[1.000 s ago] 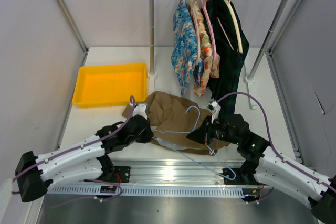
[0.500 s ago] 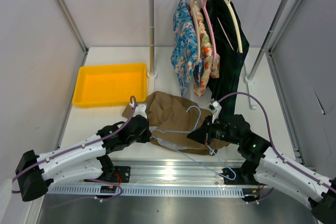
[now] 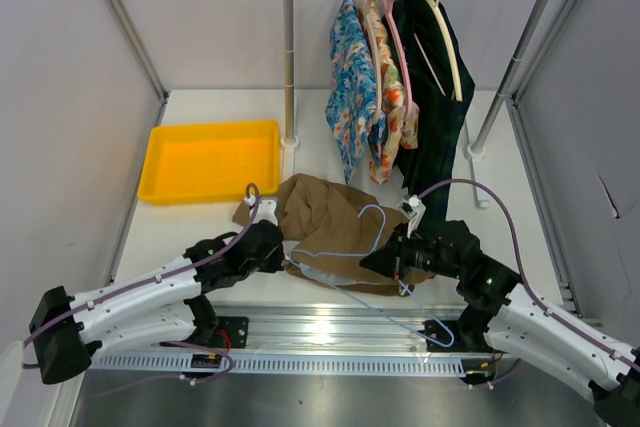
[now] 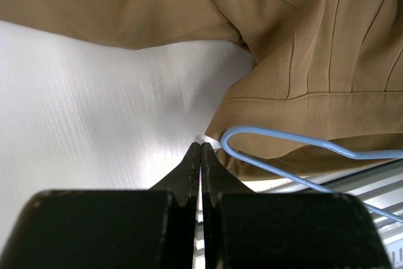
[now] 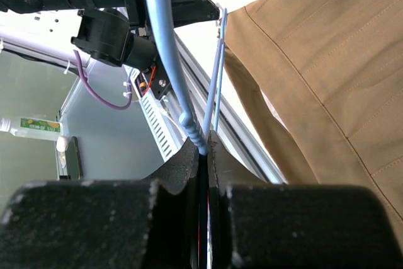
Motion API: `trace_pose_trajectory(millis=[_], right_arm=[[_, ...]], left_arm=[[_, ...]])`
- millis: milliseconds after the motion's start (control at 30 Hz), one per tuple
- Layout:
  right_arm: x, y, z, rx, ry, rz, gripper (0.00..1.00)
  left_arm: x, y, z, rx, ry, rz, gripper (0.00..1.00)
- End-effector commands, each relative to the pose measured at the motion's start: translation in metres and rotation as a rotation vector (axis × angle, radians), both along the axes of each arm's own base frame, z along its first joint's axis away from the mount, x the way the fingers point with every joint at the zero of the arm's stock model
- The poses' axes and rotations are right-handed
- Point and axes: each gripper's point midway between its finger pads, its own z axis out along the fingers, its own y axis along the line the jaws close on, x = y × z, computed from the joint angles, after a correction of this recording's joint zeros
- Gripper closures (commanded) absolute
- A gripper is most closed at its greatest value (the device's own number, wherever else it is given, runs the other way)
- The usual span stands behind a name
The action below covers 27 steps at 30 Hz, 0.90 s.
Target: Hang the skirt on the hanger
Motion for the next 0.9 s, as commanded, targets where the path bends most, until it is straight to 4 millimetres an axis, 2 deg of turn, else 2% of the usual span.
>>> trace_pose_trajectory(millis=[0,200,600,867], right_arm=[[0.001,0.001,0.016,0.033,-0.052,0.013,1.0],[-0.001,0.005,0.022,0.052,-0.063,0.035,1.0],[0.006,0.011,0.019,0.033,-0.07,0.032,1.0],[0.011,0.014,0.025,0.036,-0.082,0.027,1.0]], left_arm=[[0.008,-0.006,0.014,-0.033,-0.035,0.029,1.0],[0.011,-0.008,0.017,-0.033,-0.04,0.027,1.0],[0.014,-0.015,0.025,-0.045,-0.049,0.005,1.0],[0.01,-0.017,0.021,-0.039,-0.035,-0.025,1.0]])
